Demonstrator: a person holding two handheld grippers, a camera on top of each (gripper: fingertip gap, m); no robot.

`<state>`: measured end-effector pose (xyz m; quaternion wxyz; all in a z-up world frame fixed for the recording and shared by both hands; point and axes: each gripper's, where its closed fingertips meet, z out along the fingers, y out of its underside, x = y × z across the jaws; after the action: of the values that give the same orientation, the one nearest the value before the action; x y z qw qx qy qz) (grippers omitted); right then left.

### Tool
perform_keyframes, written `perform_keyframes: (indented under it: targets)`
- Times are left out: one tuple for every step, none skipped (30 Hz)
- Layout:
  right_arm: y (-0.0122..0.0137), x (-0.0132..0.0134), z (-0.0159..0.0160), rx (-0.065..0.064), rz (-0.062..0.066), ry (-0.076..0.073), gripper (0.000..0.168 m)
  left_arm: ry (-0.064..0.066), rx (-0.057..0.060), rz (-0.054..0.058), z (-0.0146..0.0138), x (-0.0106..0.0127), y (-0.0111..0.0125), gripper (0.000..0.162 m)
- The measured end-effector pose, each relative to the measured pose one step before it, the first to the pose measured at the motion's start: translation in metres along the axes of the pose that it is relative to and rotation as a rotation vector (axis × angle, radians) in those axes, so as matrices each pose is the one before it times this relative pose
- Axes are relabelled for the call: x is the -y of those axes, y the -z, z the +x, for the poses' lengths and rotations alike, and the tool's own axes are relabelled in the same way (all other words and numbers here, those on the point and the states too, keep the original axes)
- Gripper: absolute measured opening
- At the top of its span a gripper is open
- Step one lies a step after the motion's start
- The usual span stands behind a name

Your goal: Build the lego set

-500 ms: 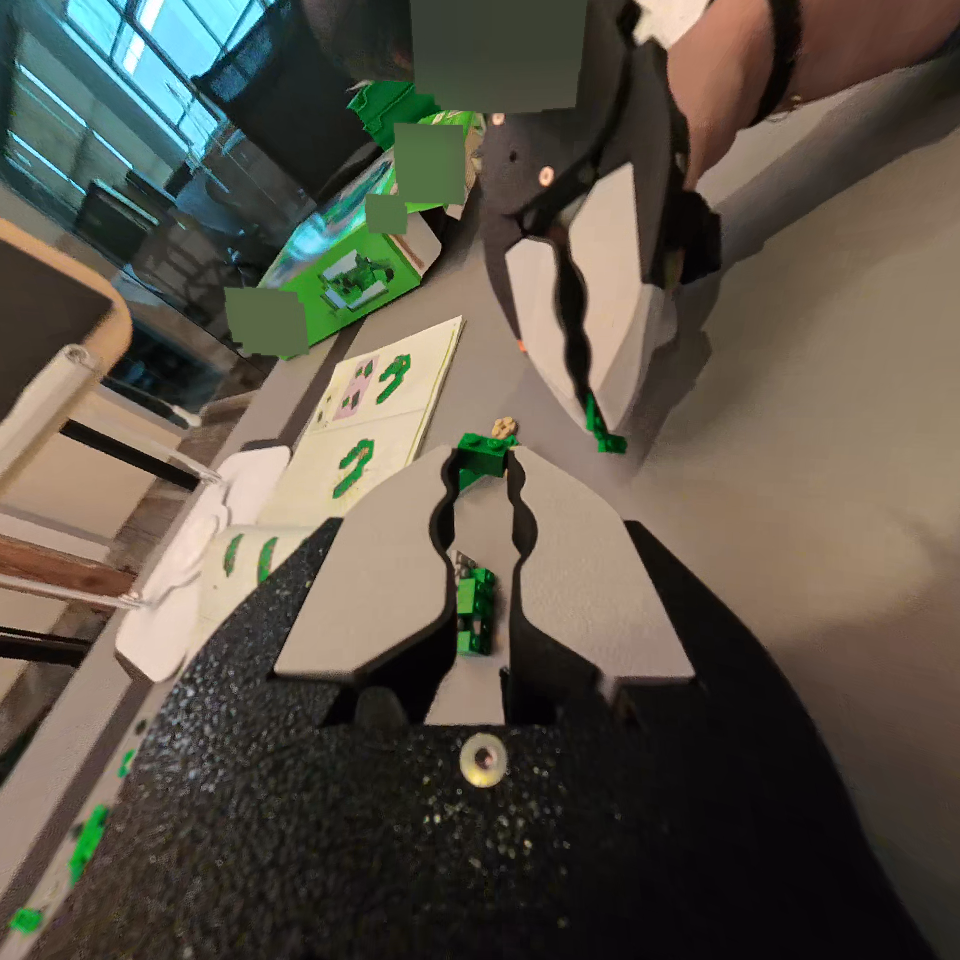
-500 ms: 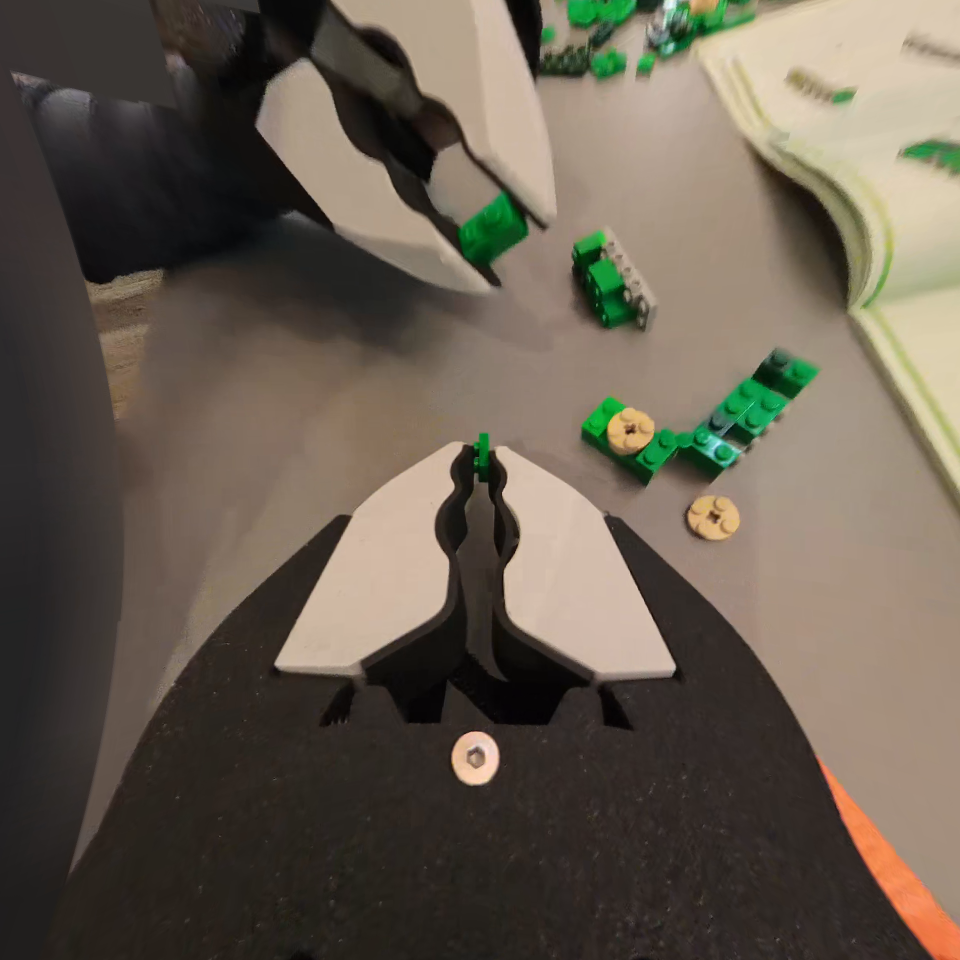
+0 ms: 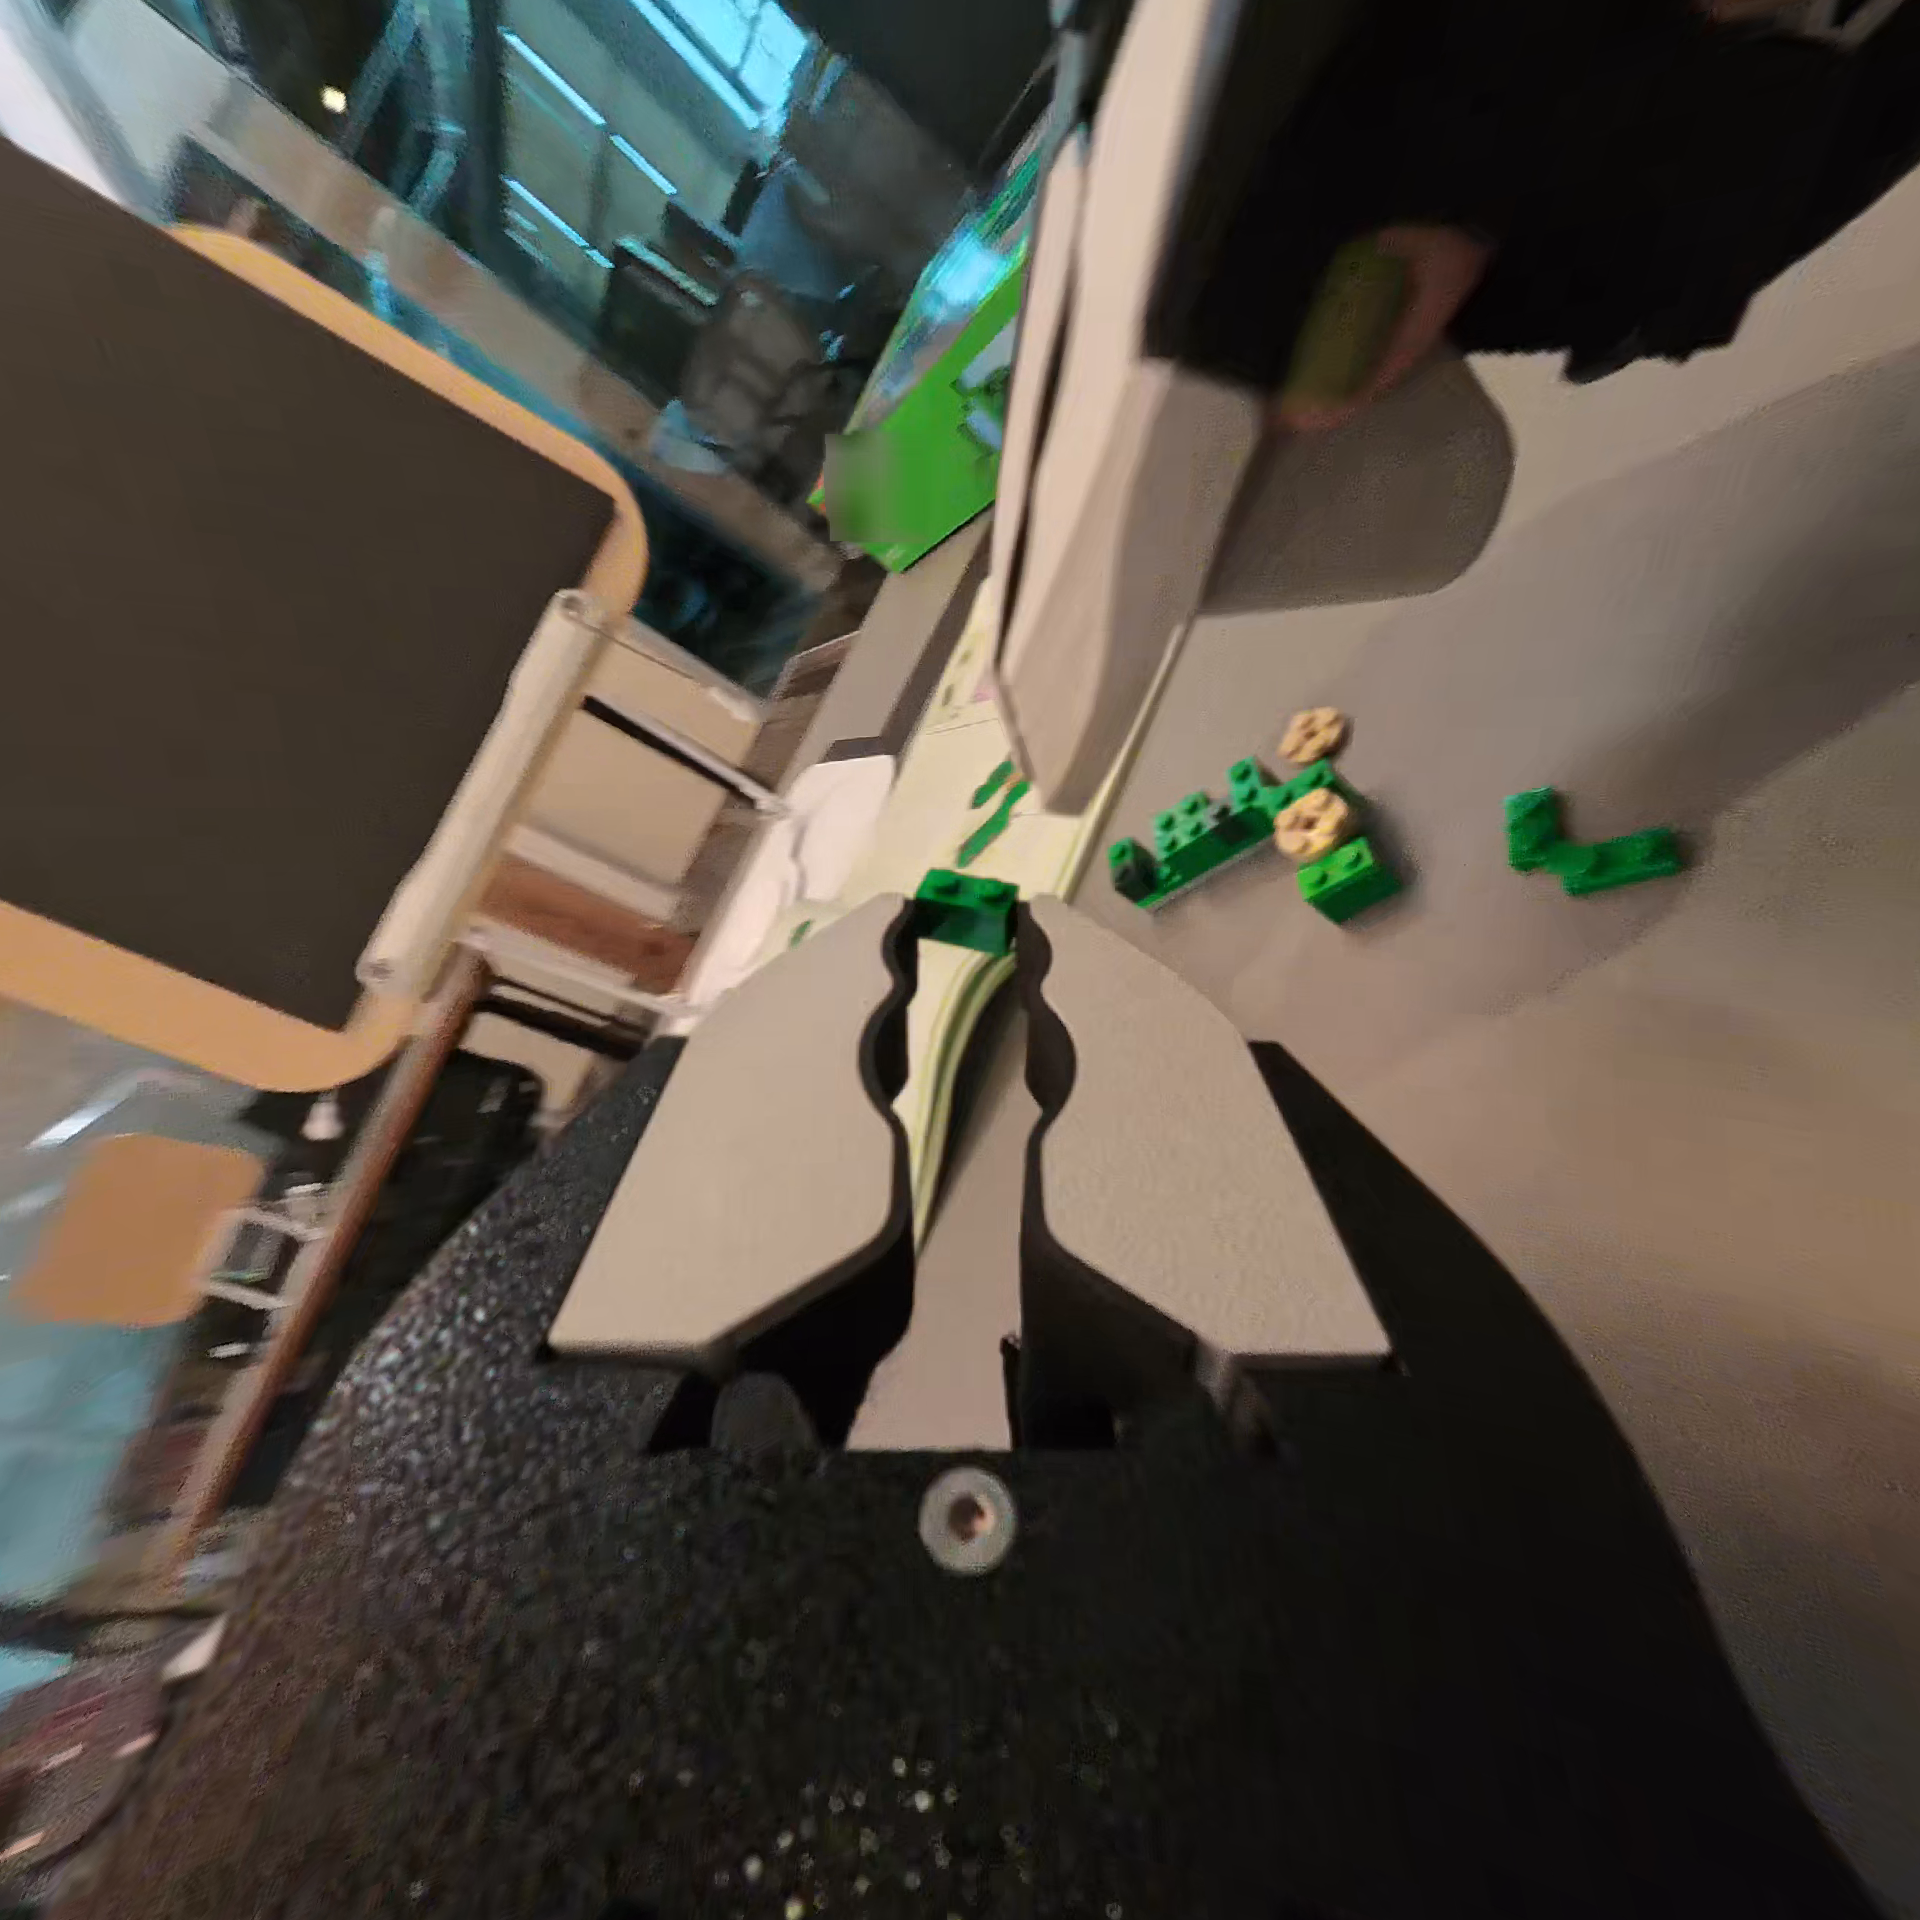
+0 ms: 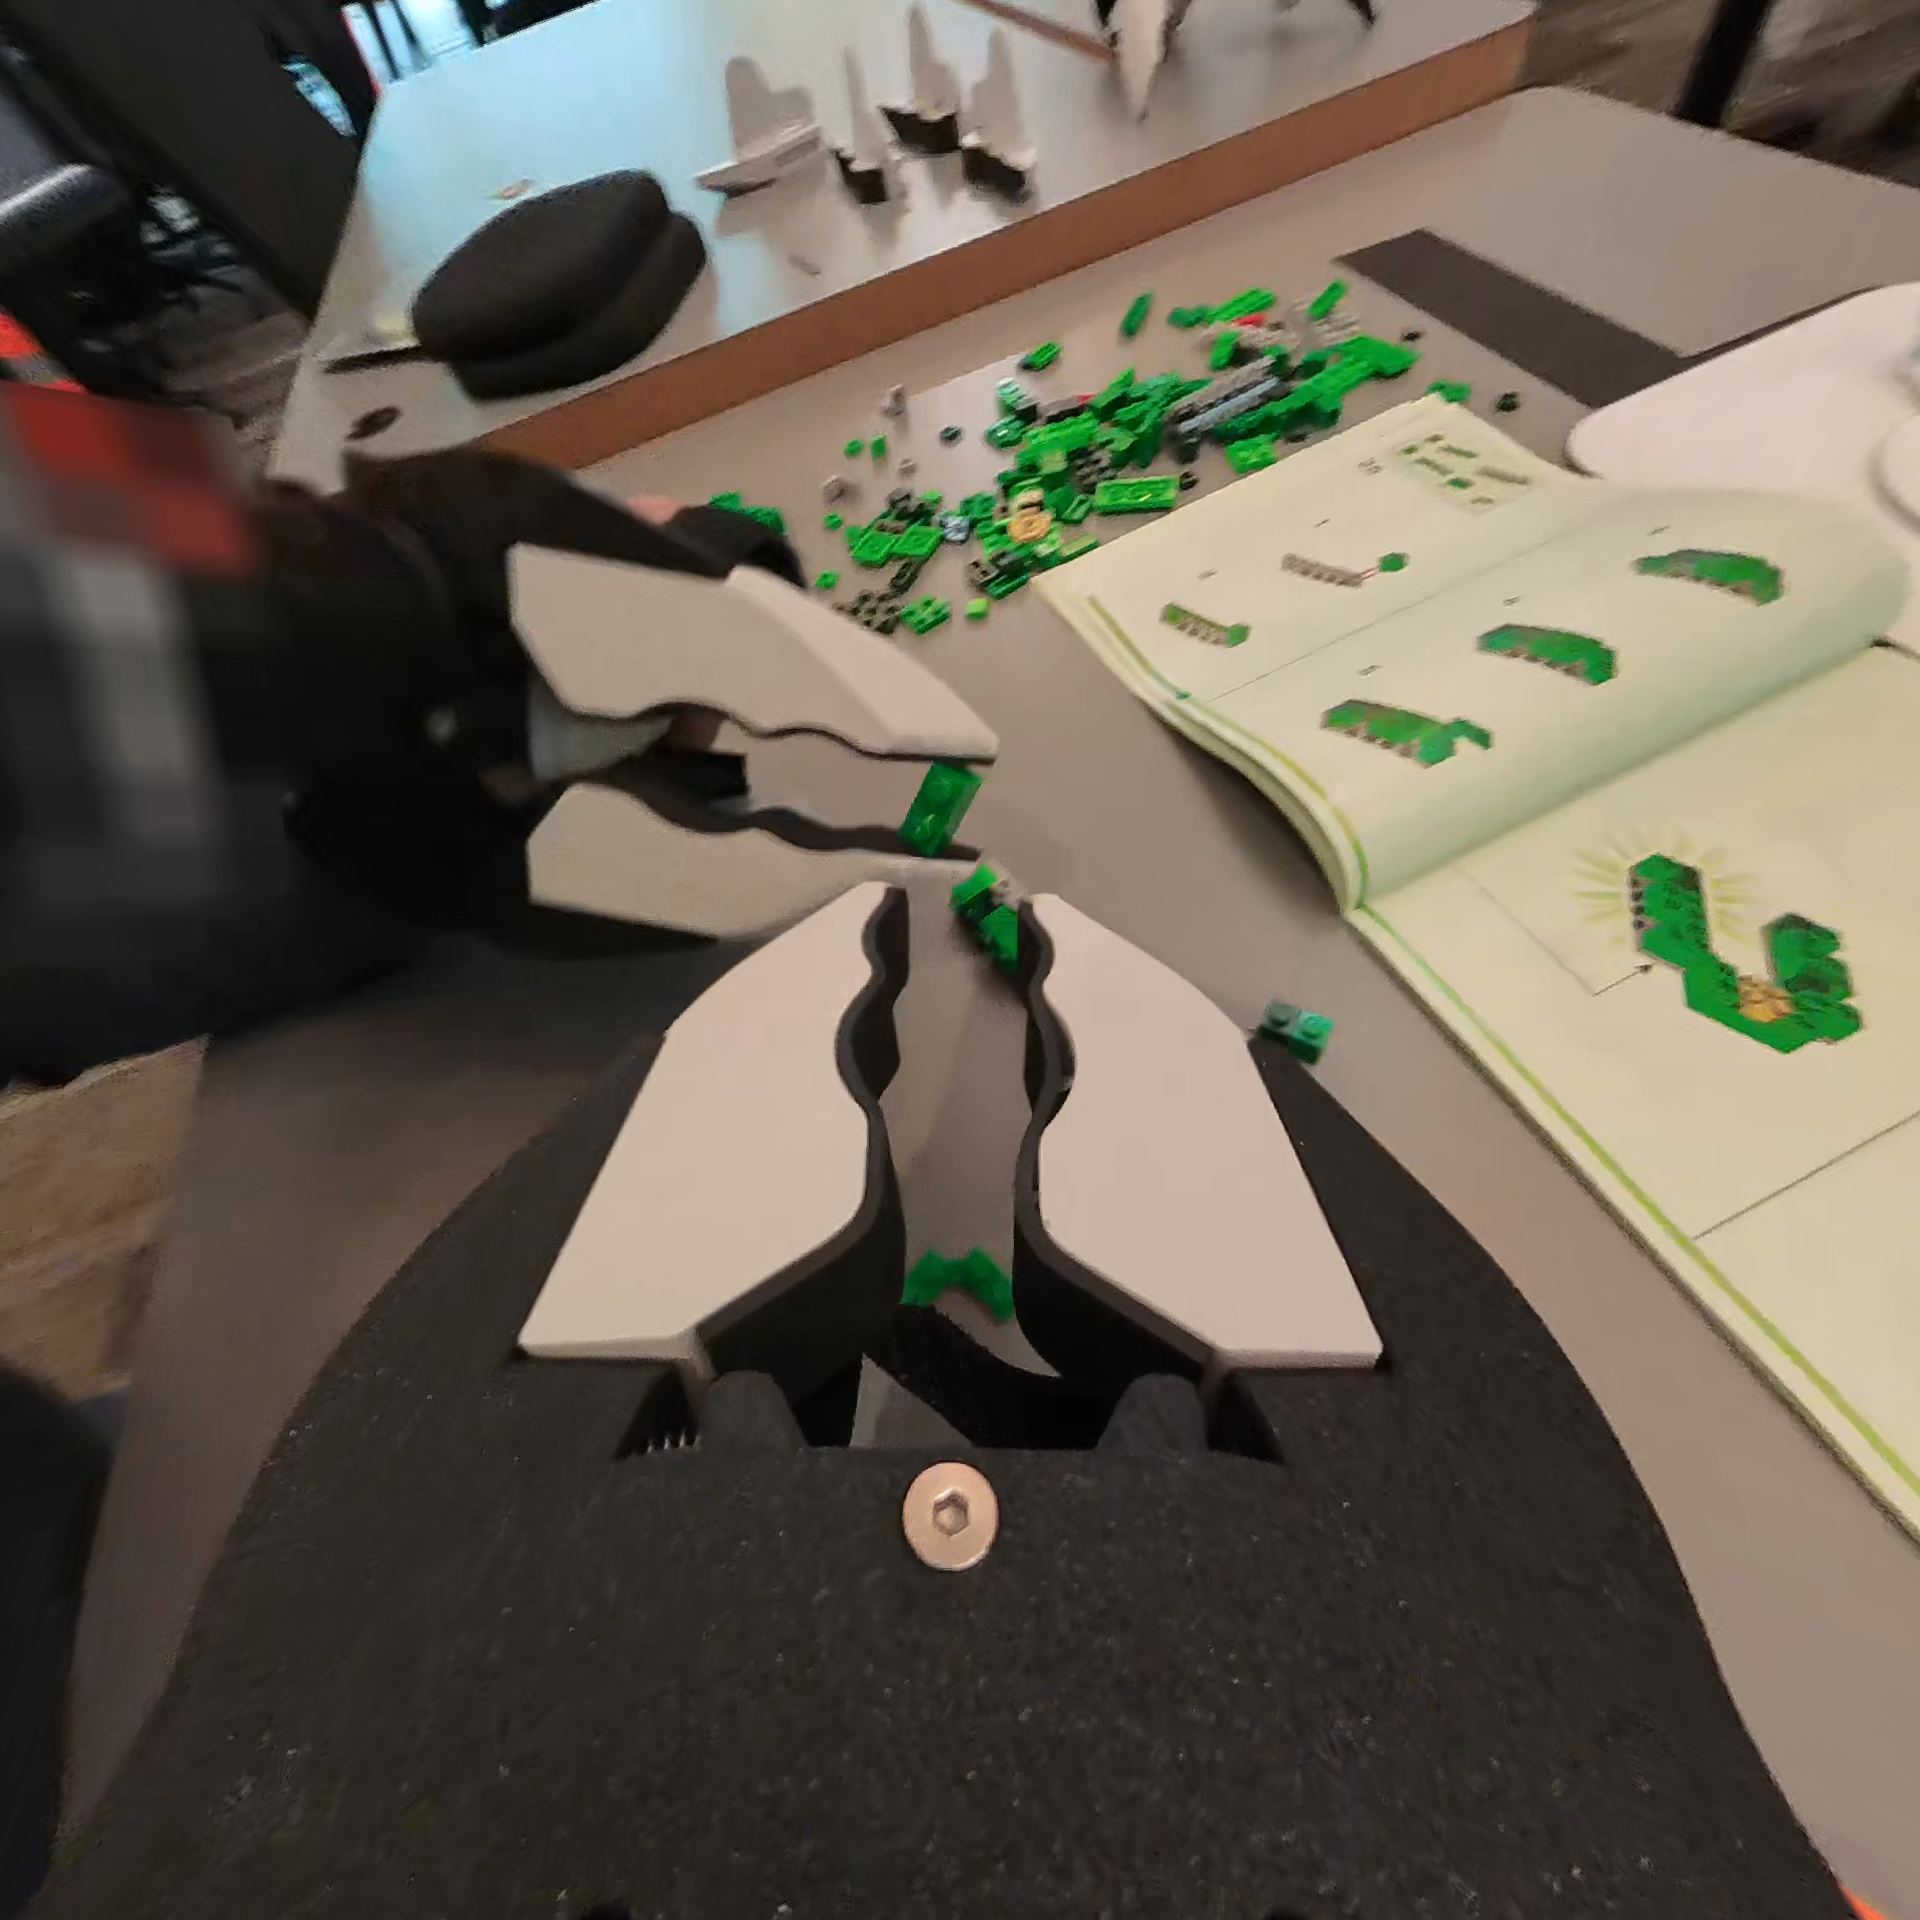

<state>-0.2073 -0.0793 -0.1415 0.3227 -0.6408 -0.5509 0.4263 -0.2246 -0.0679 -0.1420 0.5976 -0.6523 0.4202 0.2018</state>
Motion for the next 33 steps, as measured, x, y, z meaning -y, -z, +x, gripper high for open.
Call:
perform_keyframes:
  targets:
    - [-0.00245,0.00293,0.00180,-0.0313,0.0118,0.0047,0.018,-0.0373,0.0243,-0.0118,0.00007,0.00110,-0.00064,0.017]
    - [-0.00217,0.00211,-0.00111,-0.0128,0.0071,0.0063,0.016,-0.0245,0.0214,-0.0107,-0.00037,0.00054,-0.00064,0.017]
    - [-0.00211,0.00052,-0.00074,-0.0136,-0.0032,0.0039,0.017,-0.0172,0.0125,-0.0108,0.00004,-0.00007,-0.00069,0.017]
    - [-0.00187,-0.00035,0.00050,-0.0172,-0.0082,0.0060,0.017,-0.0097,0.0092,-0.0088,-0.00015,-0.00045,-0.00067,0.017]
    - [-0.00183,-0.00043,0.00007,-0.0089,-0.0059,0.0033,0.018,-0.0024,0.0064,-0.0058,-0.00026,-0.00044,-0.00050,0.017]
    - [-0.00132,0.00048,0.00020,-0.0041,0.0015,-0.0064,0.018,-0.0014,0.0003,-0.0025,0.00046,0.00004,-0.00039,0.017]
    - [-0.00112,-0.00009,-0.00006,0.0030,-0.0004,-0.0107,0.017,-0.0043,0.0029,0.0002,0.00011,0.00036,-0.00011,0.017]
    - [-0.00101,-0.00009,-0.00069,0.0098,-0.0007,-0.0128,0.015,-0.0102,0.0059,-0.0044,-0.00013,-0.00037,-0.00001,0.017]
    - [-0.00084,0.00040,-0.00083,0.0106,0.0041,-0.0112,0.013,-0.0134,0.0085,-0.0069,-0.00050,-0.00062,-0.00017,0.017]
    - [-0.00077,0.00058,-0.00138,0.0126,0.0066,-0.0057,0.010,-0.0101,0.0071,-0.0051,-0.00055,-0.00028,0.00001,0.017]
    - [-0.00086,-0.00004,-0.00108,0.0077,0.0029,-0.0051,0.008,-0.0045,0.0010,-0.0051,0.00006,-0.00058,-0.00025,0.017]
    - [-0.00066,-0.00075,0.00047,-0.0028,-0.0026,0.0030,0.007,0.0000,-0.0039,-0.0031,0.00067,-0.00092,-0.00041,0.017]
    - [-0.00044,-0.00093,0.00051,-0.0004,-0.0050,0.0055,0.007,0.0028,-0.0062,0.0012,0.00091,-0.00052,-0.00035,0.017]
    - [-0.00014,-0.00023,0.00017,0.0015,0.0008,-0.0001,0.007,0.0031,-0.0024,0.0007,0.00029,-0.00027,-0.00019,0.017]
    - [0.00028,0.00092,-0.00014,0.0015,0.0094,-0.0015,0.007,-0.0038,0.0065,-0.0011,-0.00092,0.00035,0.00023,0.017]
    - [0.00053,0.00100,-0.00029,0.0018,0.0070,-0.0018,0.008,-0.0169,0.0105,-0.0031,-0.00096,0.00059,0.00027,0.017]
    - [0.00025,0.00046,0.00026,0.0013,0.0008,-0.0043,0.010,-0.0241,0.0069,-0.0049,0.00007,0.00022,-0.00001,0.017]
    - [0.00012,0.00070,0.00014,0.0054,0.0030,-0.0102,0.013,-0.0222,0.0028,-0.0037,0.00115,0.00042,-0.00016,0.017]
    - [0.00005,0.00048,0.00009,0.0075,0.0025,-0.0134,0.014,-0.0172,0.0038,-0.0067,0.00106,-0.00014,-0.00038,0.017]
    - [-0.00013,-0.00076,0.00069,0.0043,-0.0039,-0.0137,0.015,-0.0165,0.0070,-0.0055,0.00023,-0.00026,-0.00024,0.017]
    - [-0.00019,-0.00072,0.00033,0.0059,-0.0023,-0.0123,0.015,-0.0174,0.0043,-0.0022,0.00012,-0.00003,-0.00019,0.017]
    - [-0.00010,-0.00065,-0.00007,0.0064,-0.0025,-0.0110,0.015,-0.0140,0.0030,-0.0026,0.00033,-0.00030,-0.00011,0.017]
    - [-0.00009,-0.00041,0.00008,0.0015,-0.0020,-0.0056,0.015,-0.0109,0.0055,-0.0027,-0.00003,-0.00017,0.00005,0.017]
    - [-0.00010,0.00003,0.00067,-0.0067,0.0001,-0.0014,0.014,-0.0121,0.0079,-0.0021,-0.00066,0.00013,0.00015,0.017]
    - [-0.00022,-0.00037,0.00157,-0.0139,-0.0026,0.0022,0.013,-0.0114,0.0094,0.0027,-0.00075,0.00091,0.00052,0.017]
    - [-0.00026,-0.00014,0.00044,-0.0058,-0.0015,0.0016,0.015,-0.0054,0.0075,0.0020,-0.00057,0.00078,0.00044,0.017]
    - [0.00001,0.00010,-0.00003,0.0009,-0.0001,-0.0043,0.014,0.0011,0.0026,-0.0026,-0.00009,-0.00032,-0.00014,0.017]
    - [-0.00023,-0.00012,-0.00093,0.0083,-0.0016,-0.0049,0.012,0.0032,-0.0005,0.0013,0.00016,0.00011,-0.00017,0.017]
    - [-0.00030,-0.00013,-0.00140,0.0109,-0.0003,-0.0090,0.008,0.0049,-0.0018,0.0022,0.00039,-0.00018,-0.00032,0.017]
    - [-0.00012,-0.00082,0.00047,-0.0026,-0.0034,0.0058,0.008,0.0108,-0.0084,0.0078,0.00087,0.00000,-0.00037,0.017]
    - [0.00059,-0.00046,0.00073,-0.0039,-0.0015,0.0096,0.008,0.0257,-0.0140,0.0199,0.00083,0.00088,-0.00028,0.017]
    - [0.00125,0.00041,0.00257,-0.0143,0.0035,0.0061,0.008,0.0464,-0.0270,0.0359,0.00102,0.00226,0.00031,0.017]
    - [0.00163,-0.00024,0.00444,-0.0208,-0.0026,0.0162,0.008,0.0634,-0.0706,0.0384,0.00544,0.00205,0.00114,0.025]
